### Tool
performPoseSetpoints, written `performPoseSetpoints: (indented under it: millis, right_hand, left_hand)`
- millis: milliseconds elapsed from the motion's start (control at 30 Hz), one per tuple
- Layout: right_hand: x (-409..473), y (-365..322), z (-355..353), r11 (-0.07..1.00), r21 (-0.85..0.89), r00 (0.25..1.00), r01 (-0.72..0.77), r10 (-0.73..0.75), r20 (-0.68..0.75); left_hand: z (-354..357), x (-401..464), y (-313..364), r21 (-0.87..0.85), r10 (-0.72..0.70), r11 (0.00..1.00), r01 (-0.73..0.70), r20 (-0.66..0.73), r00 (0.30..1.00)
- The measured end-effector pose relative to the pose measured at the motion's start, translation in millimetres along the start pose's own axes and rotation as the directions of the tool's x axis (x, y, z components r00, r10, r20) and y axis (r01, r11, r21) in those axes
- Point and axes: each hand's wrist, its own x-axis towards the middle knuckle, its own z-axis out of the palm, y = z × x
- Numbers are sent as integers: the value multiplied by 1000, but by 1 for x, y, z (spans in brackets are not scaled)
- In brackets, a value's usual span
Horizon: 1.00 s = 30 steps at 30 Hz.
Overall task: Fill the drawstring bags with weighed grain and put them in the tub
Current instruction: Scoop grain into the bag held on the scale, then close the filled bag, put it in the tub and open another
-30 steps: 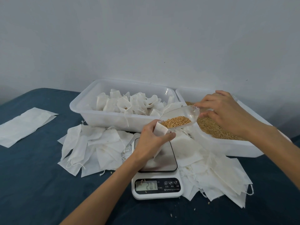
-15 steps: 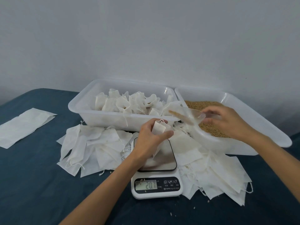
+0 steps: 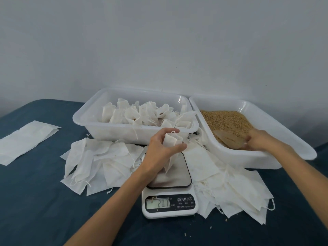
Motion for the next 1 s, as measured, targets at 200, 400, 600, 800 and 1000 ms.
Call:
performPoseSetpoints:
  millis: [200,400,600,800,1000]
  right_hand:
    - [-63,-45,-6,939,127,776,320,-183,-604]
    - [-162,-131,36,438,404,570,803,-365,-737]
    - [-158,-134,57,302,503,581,810,-295,-758]
    - [-155,-130,66,304,508,590,806,-362,-721]
    - [-159,-133,66,280,471,547,837,-381,-746]
  left_hand:
    - [1,1,-8,77,-3,997,2,13,1000]
    - [0,-2,10,84,110,991,-108,-16,994]
    - [-19,33,62,47,192,981,-186,-211,958]
    - [-81,89,99,273,293,943,-191,-405,866]
    - [-165,99,90,278,108,958,72,-581,807]
